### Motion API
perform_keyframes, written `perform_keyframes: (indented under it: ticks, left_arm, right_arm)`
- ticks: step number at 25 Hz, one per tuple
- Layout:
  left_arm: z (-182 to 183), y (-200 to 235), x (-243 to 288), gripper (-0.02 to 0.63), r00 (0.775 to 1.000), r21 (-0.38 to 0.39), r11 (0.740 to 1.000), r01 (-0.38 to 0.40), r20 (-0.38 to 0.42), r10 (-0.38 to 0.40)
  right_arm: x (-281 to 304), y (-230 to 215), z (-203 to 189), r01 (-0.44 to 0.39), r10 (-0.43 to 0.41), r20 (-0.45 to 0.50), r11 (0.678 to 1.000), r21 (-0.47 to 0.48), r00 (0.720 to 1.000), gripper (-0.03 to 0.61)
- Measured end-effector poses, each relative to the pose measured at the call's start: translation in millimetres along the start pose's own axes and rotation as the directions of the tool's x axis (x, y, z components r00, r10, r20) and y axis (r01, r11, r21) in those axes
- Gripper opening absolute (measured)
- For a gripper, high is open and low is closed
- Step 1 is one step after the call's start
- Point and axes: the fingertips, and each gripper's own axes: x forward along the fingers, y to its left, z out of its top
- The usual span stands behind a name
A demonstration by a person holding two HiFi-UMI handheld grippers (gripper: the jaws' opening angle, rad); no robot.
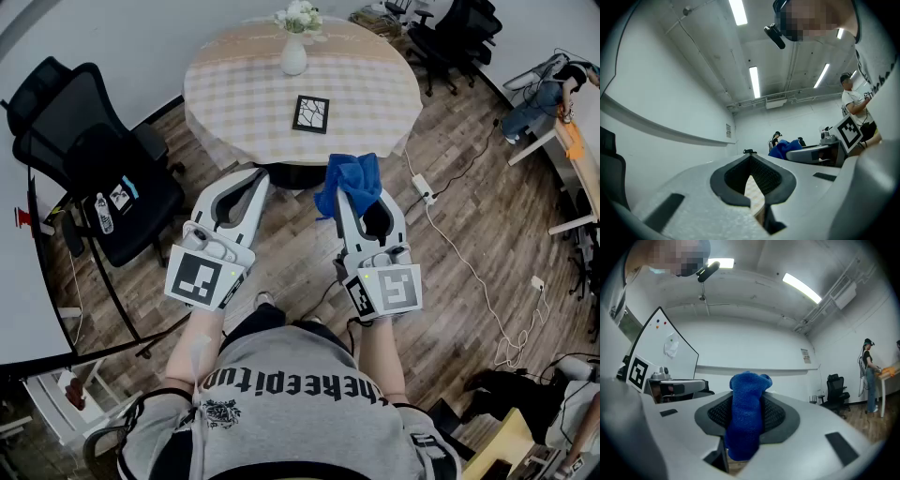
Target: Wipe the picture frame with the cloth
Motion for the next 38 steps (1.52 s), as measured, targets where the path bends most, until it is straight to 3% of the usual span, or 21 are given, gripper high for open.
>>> perform_keyframes:
  ticks: [26,38]
  left_arm:
    - [-12.0,54.8,-3.7,0.015,0.996,-0.019,0.997,0.081,0.035,-0.08]
    - [-29.8,78.2,27.0,0.015,0.996,-0.05,0.995,0.089,0.02,-0.088]
  right_arm:
    - [32.8,26.0,-9.6,0.105,-0.105,0.012,0.994,0.017,0.994,0.146]
    - [67.8,5.6,-22.8,0.117,-0.116,-0.021,0.993,0.03,0.993,0.146]
